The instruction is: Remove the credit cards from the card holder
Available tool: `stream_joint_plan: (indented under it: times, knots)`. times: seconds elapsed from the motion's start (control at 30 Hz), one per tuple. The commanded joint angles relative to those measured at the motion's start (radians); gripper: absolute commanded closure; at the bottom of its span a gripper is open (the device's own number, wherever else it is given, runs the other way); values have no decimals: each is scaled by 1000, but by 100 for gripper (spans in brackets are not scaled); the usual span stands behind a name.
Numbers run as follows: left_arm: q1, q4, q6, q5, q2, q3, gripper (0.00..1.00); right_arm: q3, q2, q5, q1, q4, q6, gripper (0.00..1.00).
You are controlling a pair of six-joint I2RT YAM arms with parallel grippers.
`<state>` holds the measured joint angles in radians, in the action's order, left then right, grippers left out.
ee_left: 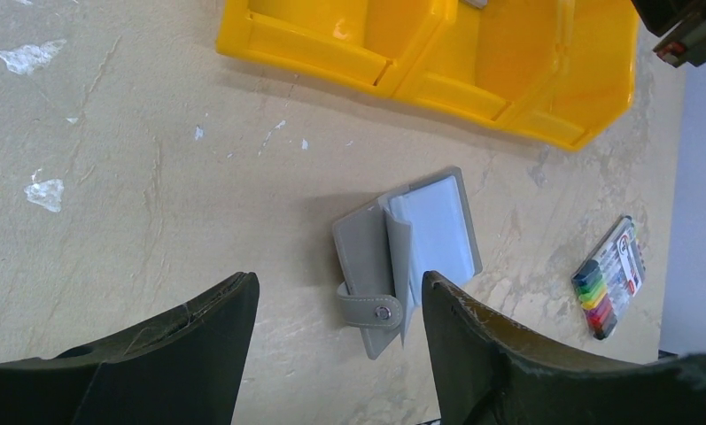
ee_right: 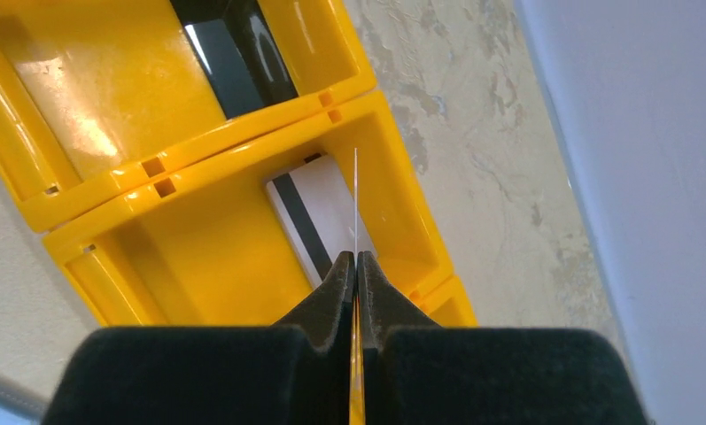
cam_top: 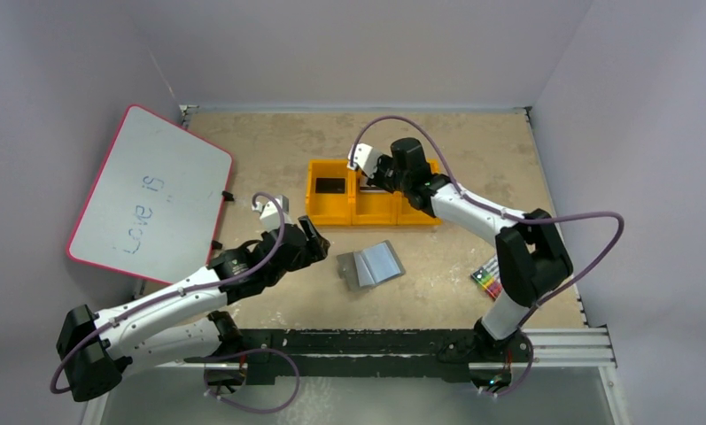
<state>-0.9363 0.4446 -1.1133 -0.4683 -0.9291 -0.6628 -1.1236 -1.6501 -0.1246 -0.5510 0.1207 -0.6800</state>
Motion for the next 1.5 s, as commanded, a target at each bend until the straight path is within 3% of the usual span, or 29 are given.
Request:
stream_joint_plan:
  times: [0.0,0.77,0.97,1.03,1.2,1.23,1.27,1.3,1.47]
  knots:
    - [2,-3,23,-14,20,-33,32,-71,-54,8,-18,4,-109,100]
    - [12,54,46,-62,74,-45,29,-162,-297,142,-37,84,-304,95]
    - [15,63,53,-69,82,-53,28,-165,-316,150,-36,115,-322,87]
    - [15,62,51,-69,83,-55,28,-163,-316,147,-36,114,-326,79]
    - [15,61,53,-66,79,-53,28,-150,-297,132,-36,114,-330,77]
    - [16,61,53,-65,78,-53,28,-145,-291,123,-36,111,-330,73]
    - [15,61,52,-63,79,-53,28,-144,-286,107,-36,98,-330,59]
    - [15,60,52,-61,79,-52,28,-145,-283,100,-36,86,-332,56]
    - [15,52,52,-54,73,-50,29,-140,-264,61,-35,61,-336,56]
